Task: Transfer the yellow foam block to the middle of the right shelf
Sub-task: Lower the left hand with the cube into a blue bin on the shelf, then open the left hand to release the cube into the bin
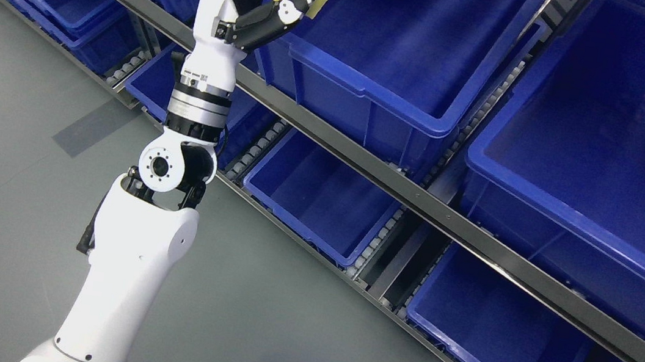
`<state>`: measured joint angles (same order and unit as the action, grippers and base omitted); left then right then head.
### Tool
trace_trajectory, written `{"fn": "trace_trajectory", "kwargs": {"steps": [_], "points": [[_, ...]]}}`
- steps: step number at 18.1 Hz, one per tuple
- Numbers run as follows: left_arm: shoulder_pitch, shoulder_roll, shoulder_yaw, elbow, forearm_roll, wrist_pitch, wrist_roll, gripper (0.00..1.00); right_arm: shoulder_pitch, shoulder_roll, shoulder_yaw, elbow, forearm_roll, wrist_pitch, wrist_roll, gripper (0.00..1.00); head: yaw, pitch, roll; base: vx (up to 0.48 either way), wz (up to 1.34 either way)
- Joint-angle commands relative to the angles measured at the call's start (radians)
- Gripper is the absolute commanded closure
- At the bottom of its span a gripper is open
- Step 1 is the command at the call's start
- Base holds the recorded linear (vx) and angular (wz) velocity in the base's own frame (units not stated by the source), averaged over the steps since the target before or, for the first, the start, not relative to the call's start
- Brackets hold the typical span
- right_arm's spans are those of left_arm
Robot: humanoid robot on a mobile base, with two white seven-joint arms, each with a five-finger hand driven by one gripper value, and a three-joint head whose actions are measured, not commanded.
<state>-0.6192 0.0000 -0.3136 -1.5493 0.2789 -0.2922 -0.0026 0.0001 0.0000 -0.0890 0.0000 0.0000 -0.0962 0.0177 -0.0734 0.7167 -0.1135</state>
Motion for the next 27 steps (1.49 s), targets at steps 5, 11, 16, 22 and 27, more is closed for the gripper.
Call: {"fn": "trace_trajectory", "kwargs": {"steps": [5, 11, 16, 22, 27], "points": [[-0.238, 0.017, -0.092, 0.047, 0.071, 0.35, 0.024, 0.66, -0.002, -0.017, 0.0, -0.017, 0.0, 0.0, 0.001, 0.0, 0.0, 0.0, 0.0, 0.107, -0.2], [-0.341, 0.017, -0.088, 0.256, 0.098, 0.456, 0.09, 0.66, -0.002, -0.017, 0.0, -0.017, 0.0, 0.0, 0.001, 0.0, 0.0, 0.0, 0.0, 0.062, -0.11], [-0.341, 0.017, -0.104, 0.405, 0.149, 0.465, 0.092, 0.57, -0.002, -0.017, 0.0, -0.017, 0.0, 0.0, 0.001, 0.0, 0.0, 0.0, 0.0, 0.028, -0.05], [-0.352, 0.017, -0.119, 0.396, 0.143, 0.568, 0.092, 0.0, -0.003, -0.017, 0.0, -0.017, 0.0, 0.0, 0.001, 0.0, 0.0, 0.0, 0.0, 0.003, 0.0], [-0.343, 0.017, -0.079, 0.292, 0.143, 0.499, 0.088, 0.0, -0.002, -0.017, 0.0, -0.017, 0.0, 0.0, 0.001, 0.0, 0.0, 0.0, 0.0, 0.0, 0.0]]}}
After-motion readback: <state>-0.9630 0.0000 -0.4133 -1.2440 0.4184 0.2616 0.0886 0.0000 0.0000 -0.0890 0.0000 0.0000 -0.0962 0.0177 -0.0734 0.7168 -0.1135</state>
